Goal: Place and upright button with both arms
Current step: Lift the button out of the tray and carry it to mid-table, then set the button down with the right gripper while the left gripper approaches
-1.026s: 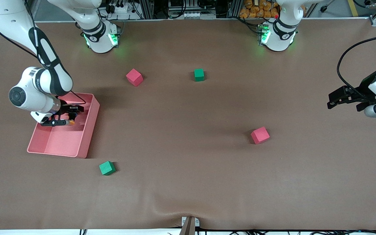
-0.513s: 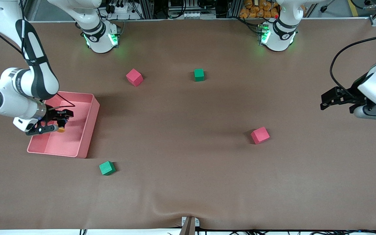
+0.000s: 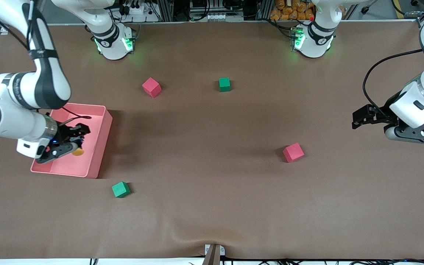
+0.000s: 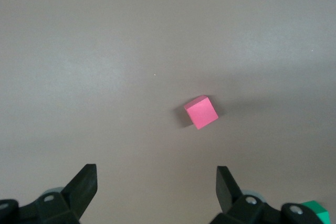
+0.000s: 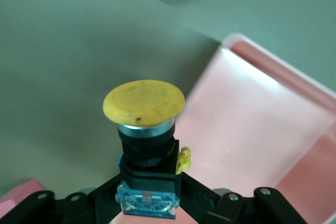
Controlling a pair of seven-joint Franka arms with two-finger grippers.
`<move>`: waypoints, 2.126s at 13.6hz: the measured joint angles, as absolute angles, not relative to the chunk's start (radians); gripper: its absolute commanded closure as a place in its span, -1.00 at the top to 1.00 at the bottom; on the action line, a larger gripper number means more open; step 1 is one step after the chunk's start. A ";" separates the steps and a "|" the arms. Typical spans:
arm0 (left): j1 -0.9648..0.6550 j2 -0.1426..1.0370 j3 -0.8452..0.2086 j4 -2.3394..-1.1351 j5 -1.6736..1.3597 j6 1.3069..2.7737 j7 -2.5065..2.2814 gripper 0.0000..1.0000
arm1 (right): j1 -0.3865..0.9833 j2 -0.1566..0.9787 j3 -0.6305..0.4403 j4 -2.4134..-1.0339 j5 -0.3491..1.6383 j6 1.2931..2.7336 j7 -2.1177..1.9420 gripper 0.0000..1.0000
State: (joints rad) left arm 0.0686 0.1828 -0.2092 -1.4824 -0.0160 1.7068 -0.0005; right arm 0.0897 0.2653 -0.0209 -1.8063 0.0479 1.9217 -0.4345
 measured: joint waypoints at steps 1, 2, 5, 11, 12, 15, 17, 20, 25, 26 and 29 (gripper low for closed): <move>0.068 0.185 -0.209 -1.482 -0.016 1.708 -0.001 1.00 | 0.126 0.265 -0.016 -1.775 0.050 1.905 -0.435 -1.00; 0.068 0.187 -0.209 -1.482 -0.016 1.709 -0.001 1.00 | 0.165 0.265 -0.010 -1.744 0.057 1.897 -0.435 -1.00; 0.069 0.187 -0.207 -1.482 -0.016 1.709 -0.001 1.00 | 0.287 0.269 -0.003 -1.669 0.147 1.896 -0.427 -1.00; 0.076 0.187 -0.205 -1.483 -0.016 1.709 -0.001 1.00 | 0.445 0.378 0.000 -1.619 0.218 2.118 -0.387 -0.98; 0.076 0.187 -0.205 -1.483 -0.016 1.709 -0.001 1.00 | 0.479 0.405 0.001 -1.617 0.218 2.155 -0.379 -0.99; 0.077 0.187 -0.205 -1.483 -0.016 1.709 -0.001 1.00 | 0.610 0.487 0.001 -1.606 0.218 2.256 -0.228 -1.00; 0.078 0.187 -0.204 -1.482 -0.016 1.710 -0.001 1.00 | 0.683 0.549 0.000 -1.565 0.218 2.286 -0.107 -1.00; 0.079 0.190 -0.203 -1.483 -0.016 1.710 -0.001 1.00 | 0.755 0.649 -0.004 -1.480 0.199 2.297 0.062 -1.00; 0.076 0.194 -0.204 -1.483 -0.016 1.718 -0.001 1.00 | 0.826 0.760 -0.004 -1.430 0.190 2.422 0.413 -1.00; 0.075 0.197 -0.204 -1.483 -0.016 1.721 -0.001 1.00 | 0.846 0.782 -0.004 -1.428 0.190 2.457 0.461 -1.00; 0.068 0.215 -0.206 -1.483 -0.016 1.725 -0.004 1.00 | 0.890 0.835 -0.006 -1.411 0.189 2.503 0.511 -1.00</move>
